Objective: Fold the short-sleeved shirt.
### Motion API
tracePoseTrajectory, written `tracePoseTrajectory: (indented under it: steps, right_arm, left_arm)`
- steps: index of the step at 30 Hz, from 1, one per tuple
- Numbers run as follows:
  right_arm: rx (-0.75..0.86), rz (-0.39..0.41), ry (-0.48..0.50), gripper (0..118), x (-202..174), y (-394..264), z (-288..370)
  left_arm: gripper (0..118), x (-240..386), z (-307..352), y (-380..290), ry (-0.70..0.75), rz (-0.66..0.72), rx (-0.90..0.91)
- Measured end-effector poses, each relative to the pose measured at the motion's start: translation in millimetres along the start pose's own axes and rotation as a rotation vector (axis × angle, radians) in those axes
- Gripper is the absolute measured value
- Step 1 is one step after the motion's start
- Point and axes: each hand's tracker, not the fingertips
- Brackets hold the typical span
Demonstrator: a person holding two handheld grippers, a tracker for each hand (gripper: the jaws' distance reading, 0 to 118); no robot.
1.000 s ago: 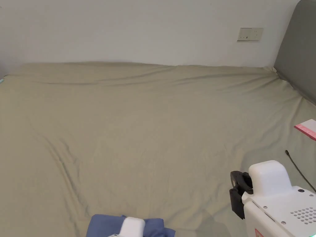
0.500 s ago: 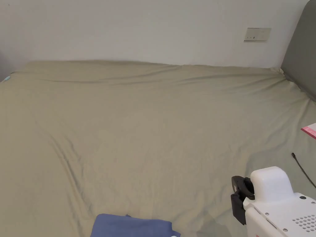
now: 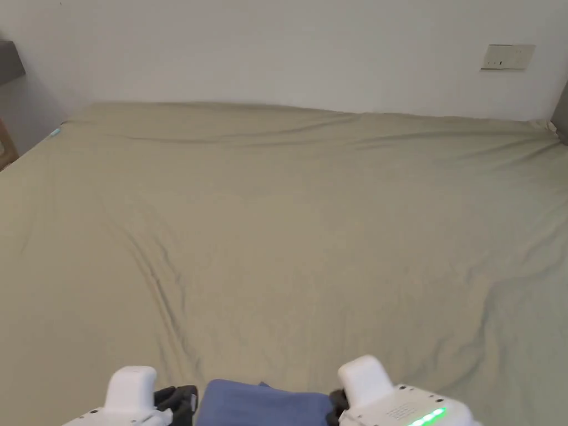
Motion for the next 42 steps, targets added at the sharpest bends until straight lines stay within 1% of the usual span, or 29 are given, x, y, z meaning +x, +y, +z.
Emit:
tracePoseTrajectory:
  steps: [2,3,4,5,6,7,8,9,12,13,15,16,18,20,21,22,23,24,25,26,27,28,29,30,31,34,36,39,42]
  right_arm:
    - [-0.098,-0.017,0.050,2,-7.6,-9.7,-29.1]
    - [-0.143,-0.011,0.068,2,-12.0,-15.3,-42.2]
    - [-0.165,0.028,0.055,1,-16.6,-21.4,-52.4]
    - [-0.188,0.083,0.040,1,-19.7,-27.5,-63.2]
    - [-0.148,0.124,0.024,1,-19.9,-31.7,-65.5]
    - [-0.108,0.134,0.028,1,-19.5,-28.9,-60.4]
    - [-0.149,0.105,0.037,1,-17.1,-20.9,-55.0]
    - [-0.167,0.092,0.043,1,-15.8,-17.4,-54.2]
    - [-0.171,0.129,0.051,1,-14.7,-22.2,-58.6]
    - [-0.170,0.125,0.052,1,-14.4,-21.9,-58.5]
    - [-0.170,0.110,0.057,1,-12.9,-22.8,-58.2]
    - [-0.168,0.101,0.061,1,-11.0,-23.5,-58.9]
    - [-0.161,0.078,0.076,1,-8.4,-25.1,-57.6]
    - [-0.157,0.054,0.090,1,-4.7,-25.8,-58.2]
    - [-0.158,0.042,0.099,1,-2.6,-25.9,-58.5]
    - [-0.157,0.030,0.106,1,-0.7,-26.1,-58.5]
    - [-0.157,0.021,0.112,1,1.1,-25.9,-58.4]
    - [-0.157,0.014,0.120,1,3.3,-25.1,-56.9]
    - [-0.156,0.007,0.124,1,5.6,-23.6,-54.1]
    - [-0.148,-0.002,0.131,2,4.9,-19.5,-46.9]
    - [-0.145,-0.006,0.127,2,5.1,-17.4,-43.2]
    - [-0.128,-0.011,0.099,2,5.7,-14.0,-35.5]
    - [-0.093,-0.012,0.056,2,7.0,-10.0,-25.9]
    - [-0.056,-0.008,0.033,2,9.5,-5.1,-16.0]
    - [-0.016,-0.006,0.010,2,12.8,1.5,-3.9]
    - [0.123,-0.012,-0.099,2,23.1,24.9,36.8]
    - [0.214,-0.019,-0.162,2,28.2,39.6,62.2]
    - [0.314,-0.013,-0.266,2,28.1,58.7,92.2]
    - [0.397,-0.005,-0.318,2,19.0,68.8,110.6]
  left_arm:
    - [0,-14.9,-3.8,-1.1,0.008,0.026,-0.015]
    - [0,-21.8,-5.8,-1.8,-0.004,0.045,-0.028]
    - [1,-27.9,-8.9,-2.5,-0.027,0.080,-0.051]
    - [10,-31.9,-13.7,-3.1,-0.064,0.114,-0.092]
    - [28,-36.6,-18.7,-4.2,-0.104,0.148,-0.119]
    - [60,-40.9,-24.3,-4.4,-0.139,0.172,-0.149]
    - [78,-45.0,-32.2,-4.5,-0.182,0.199,-0.193]
    - [83,-48.2,-40.1,-5.2,-0.225,0.228,-0.225]
    - [83,-58.2,-68.6,-8.7,-0.342,0.364,-0.282]
    - [89,-60.2,-79.6,-11.3,-0.376,0.406,-0.307]
    - [111,-62.0,-105.3,-18.6,-0.453,0.494,-0.401]
    - [118,-61.2,-116.3,-24.0,-0.494,0.535,-0.432]
    - [118,-56.0,-136.0,-37.8,-0.574,0.635,-0.476]
    - [118,-46.9,-146.0,-40.1,-0.709,0.696,-0.462]
    - [117,-41.5,-146.5,-40.1,-0.676,0.697,-0.518]
    - [108,-39.1,-147.2,-38.0,-0.655,0.679,-0.509]
    - [76,-36.9,-144.3,-35.4,-0.625,0.649,-0.509]
    - [31,-36.2,-140.8,-32.0,-0.498,0.573,-0.501]
    - [32,-34.9,-141.5,-29.8,-0.380,0.518,-0.527]
    - [32,-35.5,-138.7,-30.2,-0.387,0.533,-0.509]
    - [32,-31.8,-133.7,-28.2,-0.441,0.552,-0.485]
    - [32,-24.4,-125.5,-22.5,-0.356,0.460,-0.454]
    - [32,-15.6,-119.7,-18.7,-0.305,0.356,-0.454]
    - [32,-10.2,-115.0,-16.0,-0.301,0.298,-0.449]
    - [32,-6.3,-109.2,-13.6,-0.293,0.269,-0.441]
    - [32,0.1,-94.8,-5.0,-0.236,0.224,-0.449]
    - [32,2.4,-82.9,1.5,-0.155,0.156,-0.429]
    - [32,1.0,-65.4,9.2,-0.058,0.017,-0.376]
    - [32,-7.2,-45.2,11.8,0.029,-0.041,-0.314]
